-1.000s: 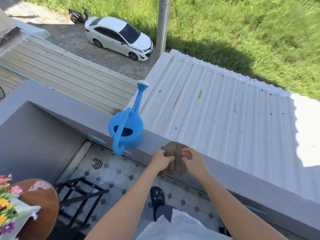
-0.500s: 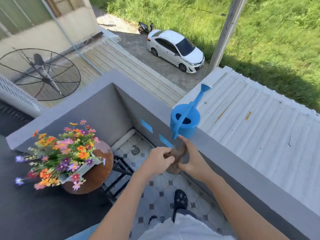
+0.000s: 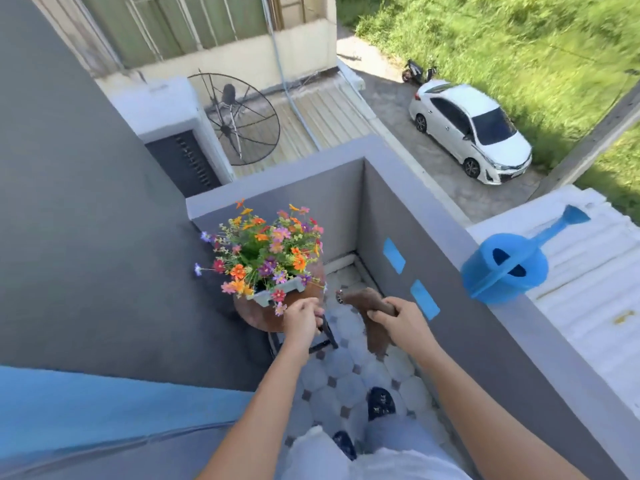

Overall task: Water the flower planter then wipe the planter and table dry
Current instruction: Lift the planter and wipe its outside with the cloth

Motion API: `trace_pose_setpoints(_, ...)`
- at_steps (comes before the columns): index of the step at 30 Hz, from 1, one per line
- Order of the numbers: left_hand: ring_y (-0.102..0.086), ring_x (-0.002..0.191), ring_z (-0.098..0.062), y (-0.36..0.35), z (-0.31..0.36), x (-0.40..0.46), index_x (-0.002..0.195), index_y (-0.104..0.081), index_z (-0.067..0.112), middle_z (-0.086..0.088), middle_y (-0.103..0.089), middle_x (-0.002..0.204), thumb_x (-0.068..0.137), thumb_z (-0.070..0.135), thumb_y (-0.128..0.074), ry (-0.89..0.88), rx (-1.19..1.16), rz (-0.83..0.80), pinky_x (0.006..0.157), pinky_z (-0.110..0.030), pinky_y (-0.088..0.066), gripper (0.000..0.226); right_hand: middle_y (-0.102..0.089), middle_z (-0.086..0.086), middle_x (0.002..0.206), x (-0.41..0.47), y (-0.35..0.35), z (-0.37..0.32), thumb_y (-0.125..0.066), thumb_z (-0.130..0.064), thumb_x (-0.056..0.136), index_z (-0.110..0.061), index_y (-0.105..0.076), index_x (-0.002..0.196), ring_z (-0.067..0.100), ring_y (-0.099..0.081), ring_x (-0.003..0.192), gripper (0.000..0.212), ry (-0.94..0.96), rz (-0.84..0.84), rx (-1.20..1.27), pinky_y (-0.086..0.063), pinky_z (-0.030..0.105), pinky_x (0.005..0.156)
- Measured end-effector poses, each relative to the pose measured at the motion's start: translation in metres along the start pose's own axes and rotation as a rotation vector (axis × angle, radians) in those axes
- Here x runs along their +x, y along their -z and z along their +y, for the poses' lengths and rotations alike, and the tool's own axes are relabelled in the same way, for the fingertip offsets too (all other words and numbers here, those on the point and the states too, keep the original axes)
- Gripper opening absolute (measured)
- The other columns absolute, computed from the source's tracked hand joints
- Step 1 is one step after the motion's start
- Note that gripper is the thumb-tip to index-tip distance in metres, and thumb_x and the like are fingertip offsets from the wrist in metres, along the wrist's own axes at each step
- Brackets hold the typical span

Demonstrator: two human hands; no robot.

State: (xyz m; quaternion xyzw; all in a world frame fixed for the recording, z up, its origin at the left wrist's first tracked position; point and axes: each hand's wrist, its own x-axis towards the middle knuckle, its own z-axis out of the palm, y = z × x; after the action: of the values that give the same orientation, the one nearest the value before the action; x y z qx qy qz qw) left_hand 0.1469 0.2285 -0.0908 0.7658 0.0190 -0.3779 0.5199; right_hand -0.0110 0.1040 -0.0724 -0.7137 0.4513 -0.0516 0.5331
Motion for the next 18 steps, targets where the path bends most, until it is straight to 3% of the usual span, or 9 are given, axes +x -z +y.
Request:
trace_pose_setpoints(6, -0.038, 0.05, -0.013, -0.009, -0.011, 0.063, 0.112, -0.056, 0.006, -0.006, -0.056, 0.072, 0.099, 0.016, -0.047, 0.314, -0.356, 0.104, 0.04, -0.022, -0.03, 0.019, -0.058, -0.001, 0.067, 0.024, 0.0, -0.01, -0.068, -0.019, 0.089, -0.005, -0.063, 0.078, 0.013, -0.051, 0.061, 0.019, -0.077, 0.015, 0.101, -0.038, 0.021, 0.054)
trace_pose_setpoints(10, -0.035, 0.048, -0.012, -0.021, 0.005, 0.096, 0.083, -0.054, 0.014, -0.005, -0.056, 0.074, 0.101, 0.028, -0.047, 0.336, -0.464, 0.153, 0.04, -0.022, -0.027, 0.023, -0.062, -0.001, 0.068, 0.051, 0.008, -0.017, -0.069, -0.018, 0.088, -0.007, -0.065, 0.078, 0.015, -0.055, 0.063, 0.016, -0.087, 0.011, 0.131, -0.042, 0.025, 0.057)
trace_pose_setpoints(14, -0.035, 0.034, -0.008, -0.037, 0.011, 0.123, 0.077, -0.047, 0.011, -0.004, -0.044, 0.064, 0.101, 0.018, -0.042, 0.357, -0.53, 0.214, 0.035, -0.019, -0.025, 0.026, -0.067, 0.0, 0.072, 0.081, 0.014, -0.018, -0.069, -0.02, 0.088, -0.013, -0.067, 0.079, 0.017, -0.061, 0.068, 0.012, -0.113, 0.001, 0.16, -0.047, 0.03, 0.062)
trace_pose_setpoints(18, -0.029, 0.051, -0.012, -0.047, 0.014, 0.14, 0.073, -0.041, 0.011, -0.002, -0.034, 0.064, 0.103, 0.007, -0.036, 0.359, -0.585, 0.281, 0.041, -0.02, -0.025, 0.03, -0.067, 0.0, 0.073, 0.106, 0.018, -0.02, -0.069, -0.021, 0.089, -0.013, -0.068, 0.08, 0.017, -0.061, 0.069, 0.012, -0.121, -0.018, 0.172, -0.048, 0.031, 0.063)
